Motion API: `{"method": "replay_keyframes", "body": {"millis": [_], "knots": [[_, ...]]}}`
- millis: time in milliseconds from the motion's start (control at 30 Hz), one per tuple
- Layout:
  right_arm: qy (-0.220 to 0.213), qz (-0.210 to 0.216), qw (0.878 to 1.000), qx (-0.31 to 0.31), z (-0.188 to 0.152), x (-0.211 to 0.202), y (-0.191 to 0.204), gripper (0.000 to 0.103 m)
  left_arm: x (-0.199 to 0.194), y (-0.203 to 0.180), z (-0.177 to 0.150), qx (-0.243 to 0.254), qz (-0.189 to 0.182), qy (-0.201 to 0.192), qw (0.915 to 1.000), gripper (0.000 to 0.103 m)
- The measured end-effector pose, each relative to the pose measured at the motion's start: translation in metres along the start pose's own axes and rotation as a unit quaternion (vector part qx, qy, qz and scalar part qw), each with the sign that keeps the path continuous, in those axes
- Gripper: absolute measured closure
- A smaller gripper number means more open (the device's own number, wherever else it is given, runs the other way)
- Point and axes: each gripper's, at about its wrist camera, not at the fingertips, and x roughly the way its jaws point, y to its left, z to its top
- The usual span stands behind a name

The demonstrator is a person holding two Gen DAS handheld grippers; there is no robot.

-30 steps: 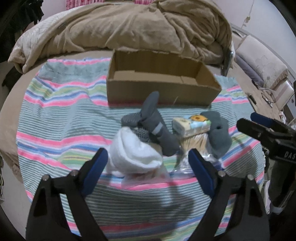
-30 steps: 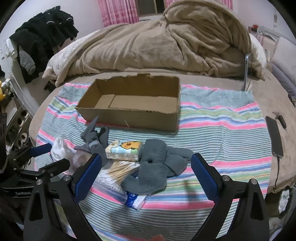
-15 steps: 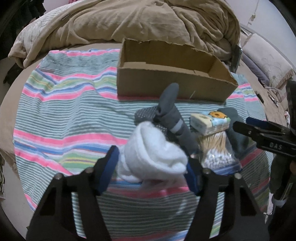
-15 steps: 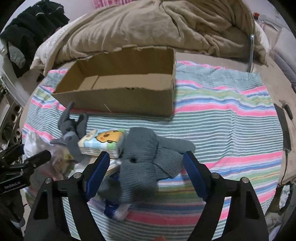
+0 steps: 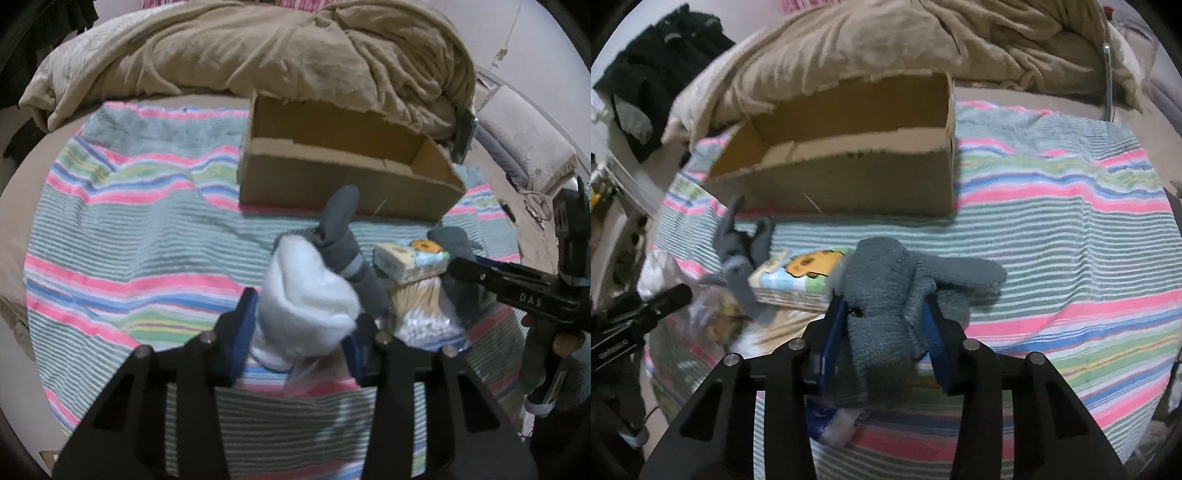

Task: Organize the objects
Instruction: 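Grasp the white sock with the left gripper while the right grasps the grey glove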

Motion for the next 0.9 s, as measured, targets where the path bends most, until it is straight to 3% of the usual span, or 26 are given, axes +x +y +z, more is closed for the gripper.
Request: {"method": "replay_keyframes", "body": {"millis": [200, 500, 900], "knots": [[-0.028, 0.004, 1.0, -0.008, 0.008, -0.025, 0.006, 0.059, -0.013, -0.001, 0.007, -0.013, -0.017, -0.015, 0.9996, 0.06], [-0.071, 0.003, 0.997, -0.025, 0.035, -0.05, 0.017, 0.059, -0.038, -0.017, 0.036, 0.012, -0.029, -0.068, 0.9972, 0.06], [-0.115, -0.002, 0.992, -0.046, 0.083, -0.059, 0.015, 0.059, -0.029, -0.028, 0.09, 0.034, -0.046, -0.093, 0.994, 0.06]]}}
